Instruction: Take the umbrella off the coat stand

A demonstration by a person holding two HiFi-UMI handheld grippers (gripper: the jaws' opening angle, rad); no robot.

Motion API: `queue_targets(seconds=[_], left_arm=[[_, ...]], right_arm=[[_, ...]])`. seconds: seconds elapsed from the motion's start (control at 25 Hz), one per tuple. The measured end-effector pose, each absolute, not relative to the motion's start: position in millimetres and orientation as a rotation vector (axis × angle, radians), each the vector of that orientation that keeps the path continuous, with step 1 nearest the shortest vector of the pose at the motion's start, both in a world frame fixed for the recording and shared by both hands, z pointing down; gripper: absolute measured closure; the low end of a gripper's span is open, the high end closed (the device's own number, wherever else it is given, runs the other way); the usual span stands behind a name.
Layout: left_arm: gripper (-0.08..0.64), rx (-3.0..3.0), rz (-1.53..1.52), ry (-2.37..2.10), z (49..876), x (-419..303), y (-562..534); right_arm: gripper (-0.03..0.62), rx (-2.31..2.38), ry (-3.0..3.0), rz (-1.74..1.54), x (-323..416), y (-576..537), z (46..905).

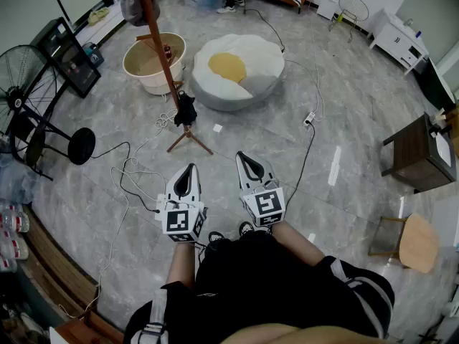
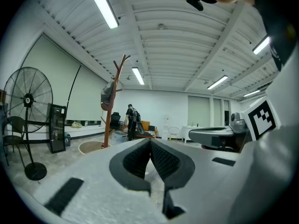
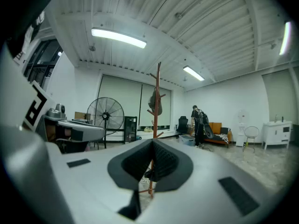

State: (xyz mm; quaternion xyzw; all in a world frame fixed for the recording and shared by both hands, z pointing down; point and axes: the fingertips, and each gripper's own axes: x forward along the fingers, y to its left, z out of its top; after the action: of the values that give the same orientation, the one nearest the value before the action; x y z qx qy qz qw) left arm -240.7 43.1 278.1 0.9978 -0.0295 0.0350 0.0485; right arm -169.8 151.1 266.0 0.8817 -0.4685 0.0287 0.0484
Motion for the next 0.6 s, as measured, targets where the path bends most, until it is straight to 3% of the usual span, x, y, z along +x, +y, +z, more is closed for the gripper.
queue_targets(seconds=[0.44,0.6], left_arm=[[0.561,3.016,0.138,-0.079,293.5,-260.1,31.4],[0.561,2.993,0.181,-0.071,307.5,-270.9,21.3]], right_arm=[[0.586,2.665,-1.433,0.063,-190.0,143.1,278.0],[0.48,2.631,-1.45,0.134,-197.9,134.8,297.9]])
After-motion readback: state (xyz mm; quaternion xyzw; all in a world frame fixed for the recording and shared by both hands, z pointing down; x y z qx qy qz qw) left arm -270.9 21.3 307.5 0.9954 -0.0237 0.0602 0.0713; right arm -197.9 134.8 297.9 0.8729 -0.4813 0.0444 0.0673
